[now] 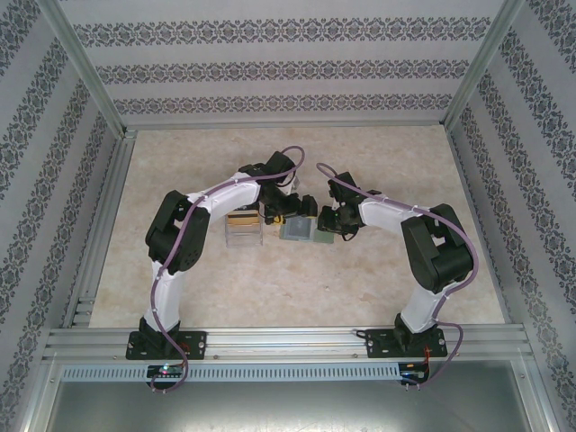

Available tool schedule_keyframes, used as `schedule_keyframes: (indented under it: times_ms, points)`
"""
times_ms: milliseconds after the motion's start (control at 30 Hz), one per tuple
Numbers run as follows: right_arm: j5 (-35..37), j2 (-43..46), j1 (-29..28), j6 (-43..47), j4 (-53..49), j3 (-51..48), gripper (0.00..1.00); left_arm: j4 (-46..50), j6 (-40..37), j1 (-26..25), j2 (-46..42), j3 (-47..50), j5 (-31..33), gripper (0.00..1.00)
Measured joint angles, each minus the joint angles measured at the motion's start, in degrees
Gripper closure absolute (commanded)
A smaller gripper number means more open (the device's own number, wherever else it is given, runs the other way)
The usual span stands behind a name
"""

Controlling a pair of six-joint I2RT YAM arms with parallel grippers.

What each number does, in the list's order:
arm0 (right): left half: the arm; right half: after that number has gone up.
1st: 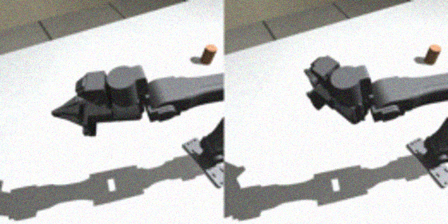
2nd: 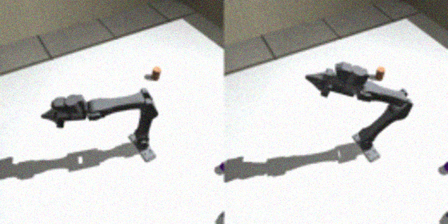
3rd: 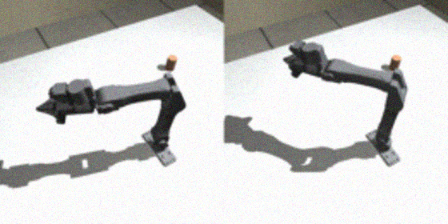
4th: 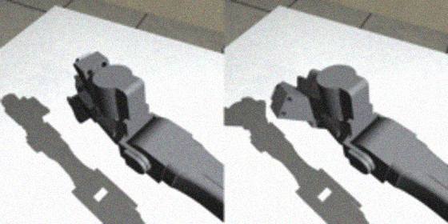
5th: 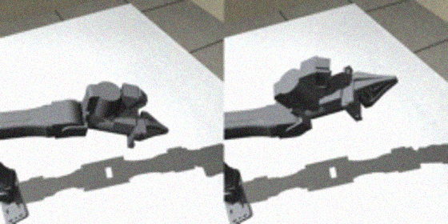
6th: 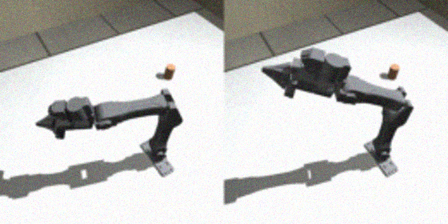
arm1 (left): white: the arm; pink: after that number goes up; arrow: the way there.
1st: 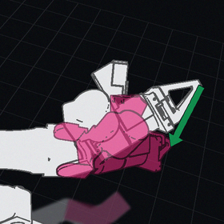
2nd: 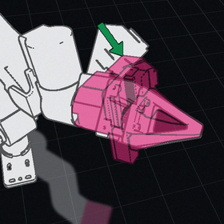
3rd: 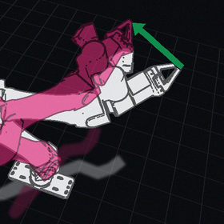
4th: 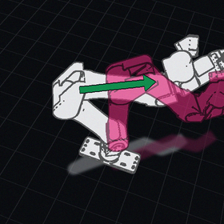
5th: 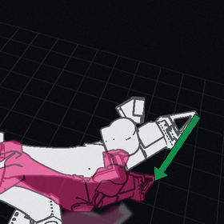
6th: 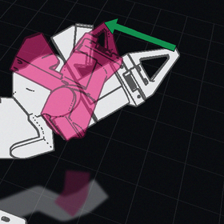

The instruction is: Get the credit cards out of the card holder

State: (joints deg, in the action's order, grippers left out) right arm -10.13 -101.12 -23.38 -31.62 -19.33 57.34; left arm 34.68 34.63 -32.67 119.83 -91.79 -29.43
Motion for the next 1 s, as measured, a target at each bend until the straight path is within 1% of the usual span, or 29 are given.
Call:
schedule_keyframes:
  times_ms: [267, 667, 1000]
  points:
    - [0.0, 0.17, 0.0, 0.0, 0.55, -0.42, 0.68, -1.27, 0.07, 0.0, 0.0, 0.0, -3.06, 0.0]
    - [0.0, 0.2, 0.0, 0.0, 0.63, -0.46, 0.68, -1.53, 0.07, -0.02, 0.68, 0.22, -3.63, 0.0]
    - [0.0, 0.2, 0.0, -0.02, 0.63, -0.46, 0.68, -4.46, 0.7, 0.04, 1.53, 1.9, -6.21, 0.0]
